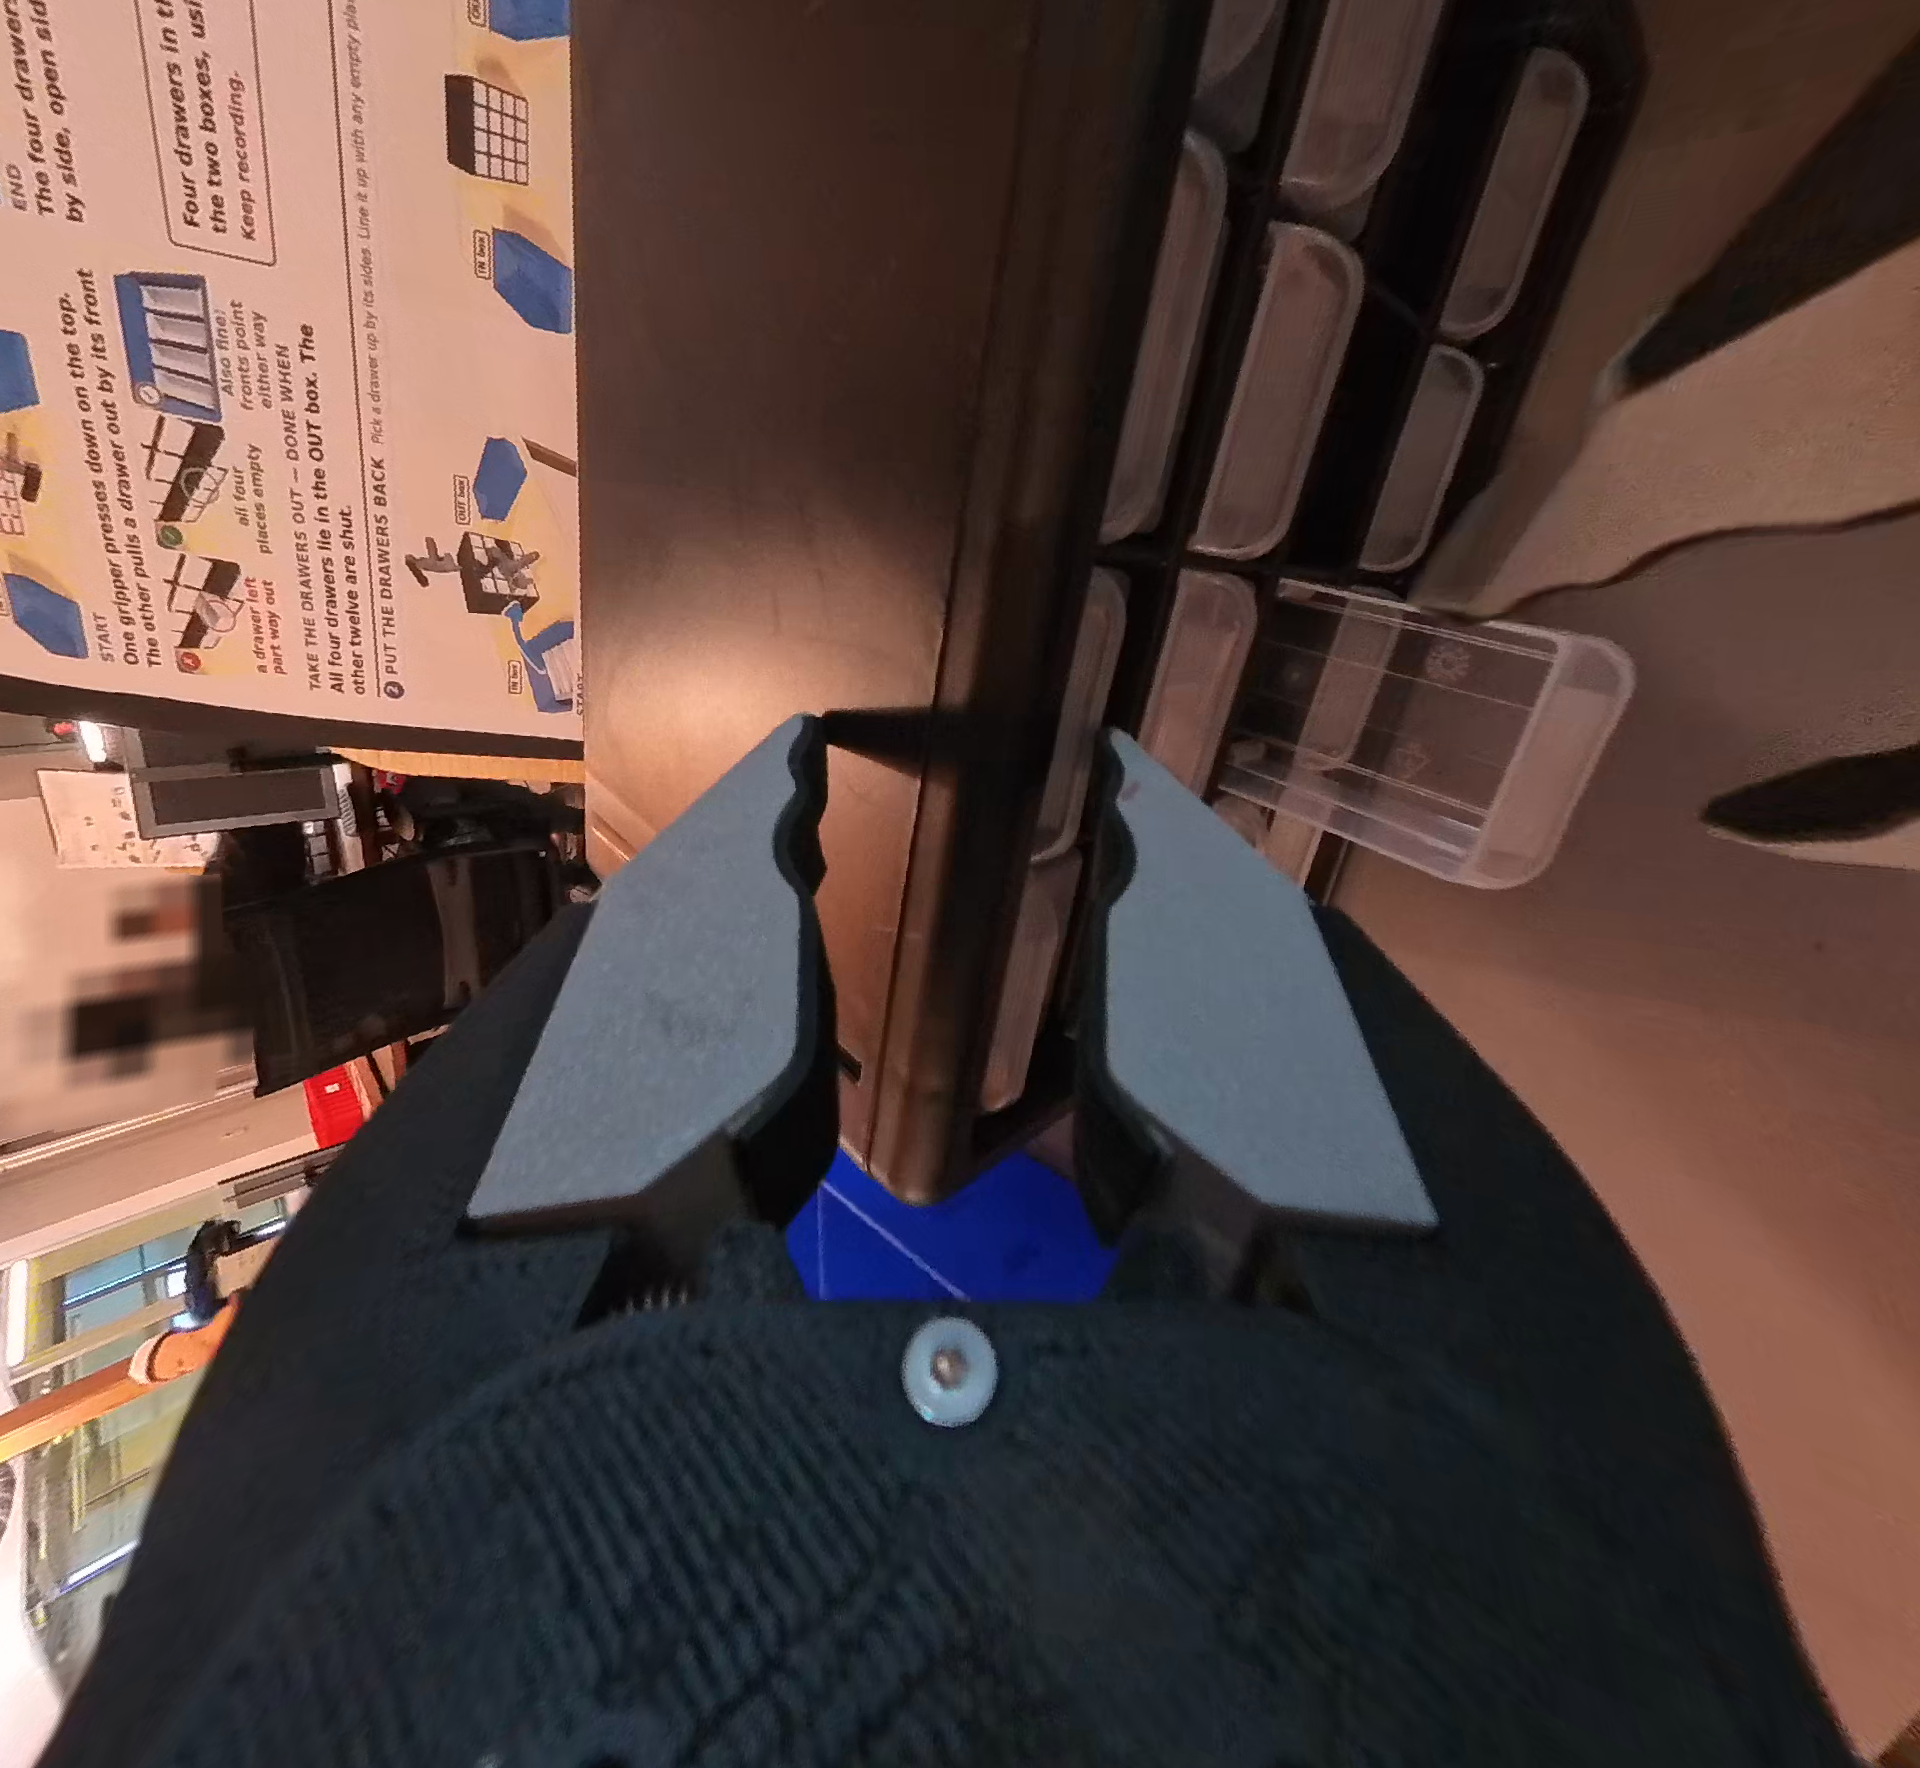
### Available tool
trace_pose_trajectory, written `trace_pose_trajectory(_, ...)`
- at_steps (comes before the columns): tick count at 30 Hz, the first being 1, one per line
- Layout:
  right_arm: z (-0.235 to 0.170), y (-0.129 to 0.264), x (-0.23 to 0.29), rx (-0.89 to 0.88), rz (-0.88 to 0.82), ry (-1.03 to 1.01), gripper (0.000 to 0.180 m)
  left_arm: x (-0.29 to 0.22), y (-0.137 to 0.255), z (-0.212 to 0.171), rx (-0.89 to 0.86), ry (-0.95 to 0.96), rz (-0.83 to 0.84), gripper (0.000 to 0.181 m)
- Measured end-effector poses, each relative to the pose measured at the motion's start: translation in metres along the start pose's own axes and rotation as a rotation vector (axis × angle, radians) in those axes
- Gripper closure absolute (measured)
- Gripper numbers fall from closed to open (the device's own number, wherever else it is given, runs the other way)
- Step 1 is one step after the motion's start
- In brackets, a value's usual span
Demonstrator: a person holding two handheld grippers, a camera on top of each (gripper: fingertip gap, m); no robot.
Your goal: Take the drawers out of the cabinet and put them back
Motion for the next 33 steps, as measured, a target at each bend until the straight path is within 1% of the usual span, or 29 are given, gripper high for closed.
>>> trace_pose_trajectory(1,0.003,-0.006,-0.001,0.048,0.006,0.042,0.119,0.0,0.0,0.0,-0.003,0.004,-0.002,0.131)
trace_pose_trajectory(4,0.003,-0.029,-0.003,0.163,0.02,0.139,0.125,0.0,0.0,-0.001,-0.018,0.004,-0.001,0.131)
trace_pose_trajectory(7,-0.004,-0.04,-0.001,0.241,0.029,0.213,0.152,0.0,0.0,-0.002,-0.02,0.015,0.001,0.131)
trace_pose_trajectory(8,-0.003,-0.039,0.001,0.236,0.04,0.227,0.161,0.0,0.0,-0.001,-0.019,0.015,0.0,0.131)
trace_pose_trajectory(11,-0.002,-0.029,0.015,0.184,0.175,0.211,0.163,0.0,0.0,-0.002,-0.021,0.014,-0.005,0.131)
trace_pose_trajectory(15,-0.003,-0.006,0.046,0.13,0.468,0.194,0.167,0.0,0.0,-0.002,-0.028,0.014,-0.004,0.131)
trace_pose_trajectory(18,-0.01,0.006,0.044,0.117,0.44,0.162,0.167,0.0,0.0,-0.002,-0.029,0.016,0.001,0.131)
trace_pose_trajectory(19,-0.012,0.01,0.041,0.09,0.449,0.127,0.167,0.0,0.0,-0.002,-0.029,0.015,0.001,0.131)
trace_pose_trajectory(21,-0.016,0.012,0.033,0.041,0.525,0.038,0.167,0.0,0.0,-0.002,-0.029,0.016,-0.004,0.131)
trace_pose_trajectory(23,-0.011,0.01,0.026,-0.011,0.648,-0.062,0.168,0.001,0.0,-0.002,-0.028,0.024,-0.012,0.132)
trace_pose_trajectory(25,0.002,0.013,0.022,-0.091,0.799,-0.146,0.168,0.001,0.0,-0.002,-0.025,0.026,-0.01,0.132)
trace_pose_trajectory(27,0.012,0.025,0.029,-0.171,0.982,-0.122,0.168,0.0,0.0,-0.001,-0.022,0.03,-0.002,0.131)
trace_pose_trajectory(28,0.014,0.03,0.035,-0.193,1.018,-0.075,0.168,0.0,0.0,-0.001,-0.021,0.03,0.001,0.131)
trace_pose_trajectory(30,0.011,0.038,0.047,-0.211,1.003,0.017,0.168,-0.001,0.0,-0.001,-0.019,0.008,0.009,0.131)
trace_pose_trajectory(33,-0.001,0.059,0.061,-0.233,1.05,0.035,0.168,0.0,0.0,-0.002,-0.031,0.015,0.0,0.131)
Point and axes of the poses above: each gripper's, where its closed fingertips meet, y back along the fingers, z out of its top, x = y × z across the jaws, the point moved 8 cm from there along y, back along the fingers, and after that the axes turned 3 degrees about z, right-handed, at the moved point
